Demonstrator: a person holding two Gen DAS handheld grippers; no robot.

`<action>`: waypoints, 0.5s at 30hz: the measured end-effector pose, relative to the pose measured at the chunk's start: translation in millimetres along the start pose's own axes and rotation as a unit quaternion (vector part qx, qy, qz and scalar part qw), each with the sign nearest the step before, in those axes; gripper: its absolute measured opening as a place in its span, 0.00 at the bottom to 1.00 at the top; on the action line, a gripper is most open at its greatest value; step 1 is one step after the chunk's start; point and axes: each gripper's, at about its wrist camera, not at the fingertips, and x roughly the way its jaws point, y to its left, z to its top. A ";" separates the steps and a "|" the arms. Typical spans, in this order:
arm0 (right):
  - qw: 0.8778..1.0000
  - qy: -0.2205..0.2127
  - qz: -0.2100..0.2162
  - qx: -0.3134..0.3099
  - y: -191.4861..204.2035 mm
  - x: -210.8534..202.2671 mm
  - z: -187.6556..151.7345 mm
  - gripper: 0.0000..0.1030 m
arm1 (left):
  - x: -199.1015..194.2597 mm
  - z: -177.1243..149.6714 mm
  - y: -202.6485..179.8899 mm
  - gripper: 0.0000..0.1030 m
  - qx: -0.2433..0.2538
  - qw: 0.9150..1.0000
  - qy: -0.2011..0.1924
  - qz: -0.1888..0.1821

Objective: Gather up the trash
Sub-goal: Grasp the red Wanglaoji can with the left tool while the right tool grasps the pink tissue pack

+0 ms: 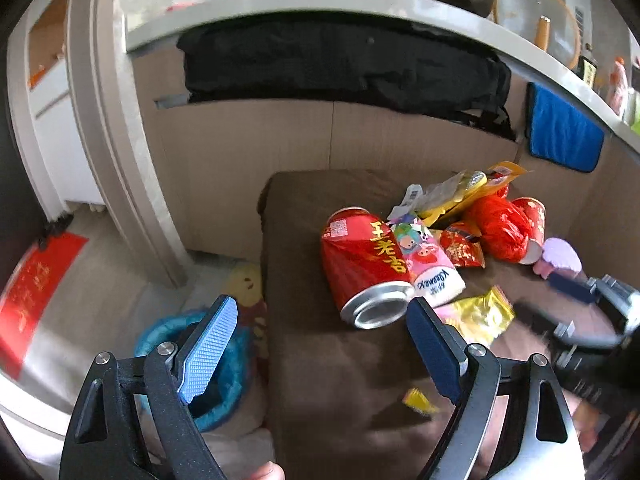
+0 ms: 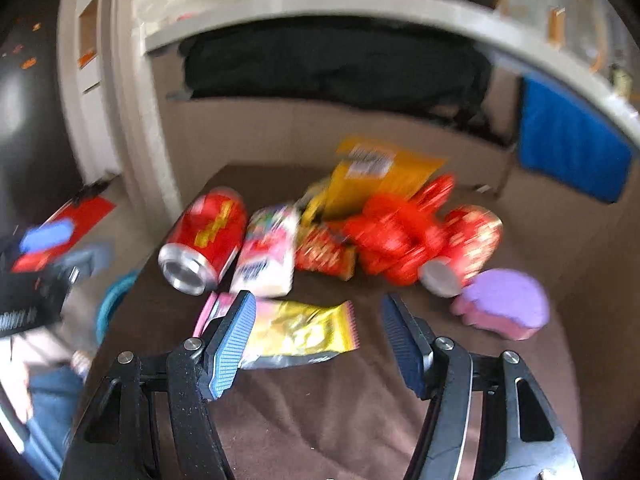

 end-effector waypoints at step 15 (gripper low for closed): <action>0.996 0.067 0.056 0.009 18.5 107.2 46.9 0.50 | 42.0 24.5 23.0 0.84 -0.025 0.999 0.028 0.014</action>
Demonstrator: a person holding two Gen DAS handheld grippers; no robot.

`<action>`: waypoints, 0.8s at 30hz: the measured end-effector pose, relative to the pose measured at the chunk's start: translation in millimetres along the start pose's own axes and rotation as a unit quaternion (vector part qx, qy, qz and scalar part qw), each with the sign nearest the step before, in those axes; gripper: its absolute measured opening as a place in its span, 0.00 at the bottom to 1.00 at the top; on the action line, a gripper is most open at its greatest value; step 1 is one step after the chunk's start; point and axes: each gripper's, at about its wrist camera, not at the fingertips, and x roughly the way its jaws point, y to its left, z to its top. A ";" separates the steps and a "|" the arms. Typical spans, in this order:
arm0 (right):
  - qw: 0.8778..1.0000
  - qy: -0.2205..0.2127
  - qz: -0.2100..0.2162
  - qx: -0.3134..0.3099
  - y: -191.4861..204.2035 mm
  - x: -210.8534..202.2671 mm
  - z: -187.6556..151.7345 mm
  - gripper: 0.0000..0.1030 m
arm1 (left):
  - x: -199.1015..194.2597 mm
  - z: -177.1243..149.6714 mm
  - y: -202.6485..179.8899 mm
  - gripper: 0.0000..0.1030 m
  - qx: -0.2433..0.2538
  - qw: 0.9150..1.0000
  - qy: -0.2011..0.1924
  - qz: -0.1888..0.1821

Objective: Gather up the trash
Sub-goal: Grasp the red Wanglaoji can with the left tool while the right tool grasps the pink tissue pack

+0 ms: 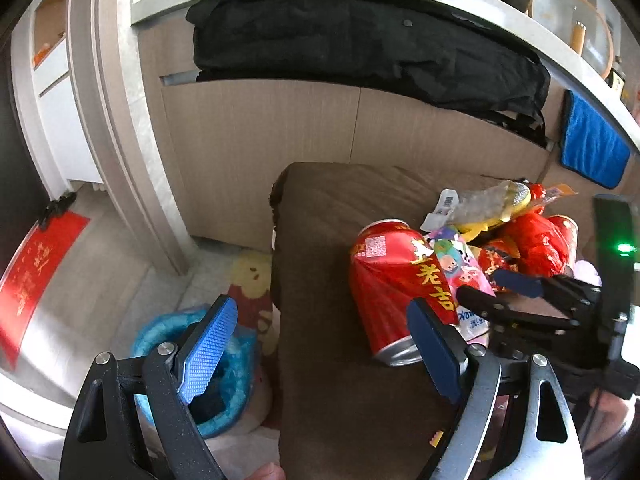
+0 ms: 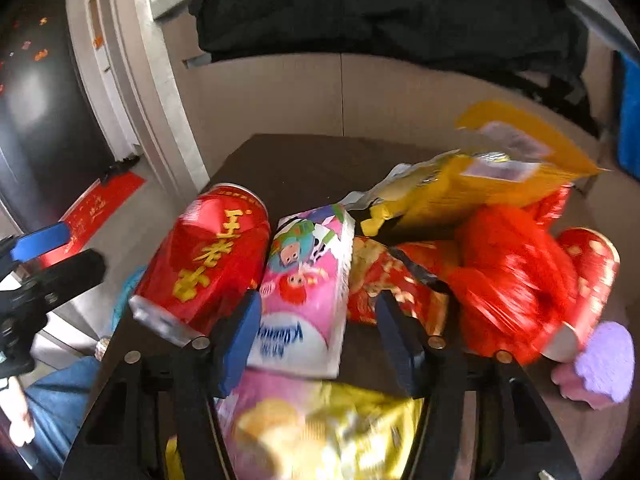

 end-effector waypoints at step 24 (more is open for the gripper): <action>0.997 -0.024 -0.036 0.062 -79.9 -75.2 -53.9 0.15 | 52.4 18.9 -70.0 0.84 0.002 0.999 0.041 0.023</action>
